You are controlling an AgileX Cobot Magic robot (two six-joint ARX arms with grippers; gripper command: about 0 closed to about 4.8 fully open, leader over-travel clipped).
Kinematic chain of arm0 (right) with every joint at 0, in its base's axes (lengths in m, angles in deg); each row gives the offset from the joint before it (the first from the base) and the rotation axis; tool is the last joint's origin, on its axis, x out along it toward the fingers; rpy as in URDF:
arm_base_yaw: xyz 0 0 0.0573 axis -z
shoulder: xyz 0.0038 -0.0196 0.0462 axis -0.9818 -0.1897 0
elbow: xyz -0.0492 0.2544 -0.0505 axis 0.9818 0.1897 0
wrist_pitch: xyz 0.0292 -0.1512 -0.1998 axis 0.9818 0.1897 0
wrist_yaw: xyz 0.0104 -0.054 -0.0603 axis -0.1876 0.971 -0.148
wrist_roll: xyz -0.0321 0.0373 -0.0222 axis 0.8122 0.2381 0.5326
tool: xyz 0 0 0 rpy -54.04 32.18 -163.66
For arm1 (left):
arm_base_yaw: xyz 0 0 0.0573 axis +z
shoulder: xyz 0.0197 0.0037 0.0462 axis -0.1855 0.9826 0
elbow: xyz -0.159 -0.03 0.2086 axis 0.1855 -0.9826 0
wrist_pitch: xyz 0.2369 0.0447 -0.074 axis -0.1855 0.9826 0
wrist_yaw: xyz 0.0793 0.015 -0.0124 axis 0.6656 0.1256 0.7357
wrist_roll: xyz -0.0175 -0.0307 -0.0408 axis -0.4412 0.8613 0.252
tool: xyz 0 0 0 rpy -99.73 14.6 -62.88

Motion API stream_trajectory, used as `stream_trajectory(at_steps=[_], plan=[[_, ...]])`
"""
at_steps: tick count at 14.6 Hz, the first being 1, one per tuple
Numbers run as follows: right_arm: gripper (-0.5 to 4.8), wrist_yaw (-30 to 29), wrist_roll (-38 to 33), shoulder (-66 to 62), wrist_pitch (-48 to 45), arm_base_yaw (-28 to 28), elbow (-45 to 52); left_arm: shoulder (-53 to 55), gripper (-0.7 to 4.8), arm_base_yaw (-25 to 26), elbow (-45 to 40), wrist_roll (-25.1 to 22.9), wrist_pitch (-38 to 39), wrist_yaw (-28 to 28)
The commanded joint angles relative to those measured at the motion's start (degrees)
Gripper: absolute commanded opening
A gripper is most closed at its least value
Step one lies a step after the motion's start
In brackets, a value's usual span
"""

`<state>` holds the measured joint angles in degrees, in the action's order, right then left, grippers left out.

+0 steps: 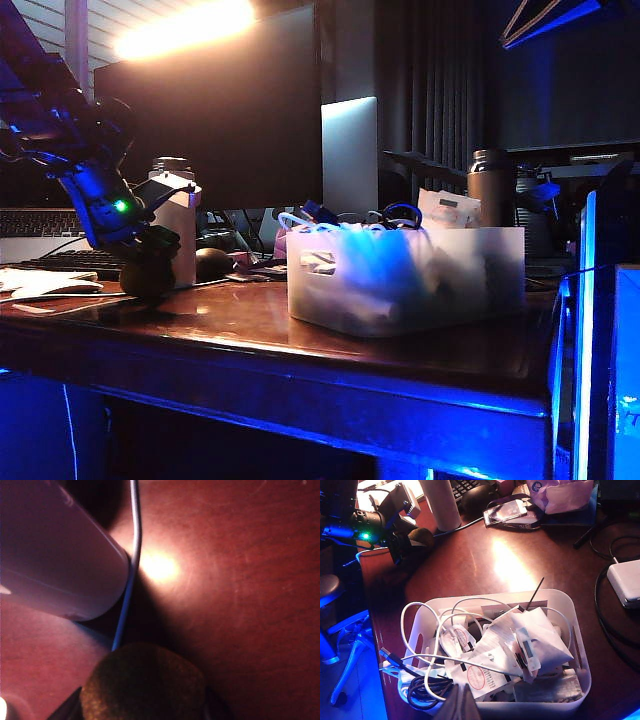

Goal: Pick up the kiwi and place it into the translucent box.

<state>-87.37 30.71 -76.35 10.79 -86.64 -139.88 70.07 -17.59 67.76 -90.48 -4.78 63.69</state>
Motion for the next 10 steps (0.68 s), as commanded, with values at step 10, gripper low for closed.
stream_trajectory(at_steps=[10], plan=[[-0.05,7.28,8.17,-2.64,7.41,-0.04,-0.37,-3.76,2.22,-13.03,20.06,11.04,18.93,-18.95]])
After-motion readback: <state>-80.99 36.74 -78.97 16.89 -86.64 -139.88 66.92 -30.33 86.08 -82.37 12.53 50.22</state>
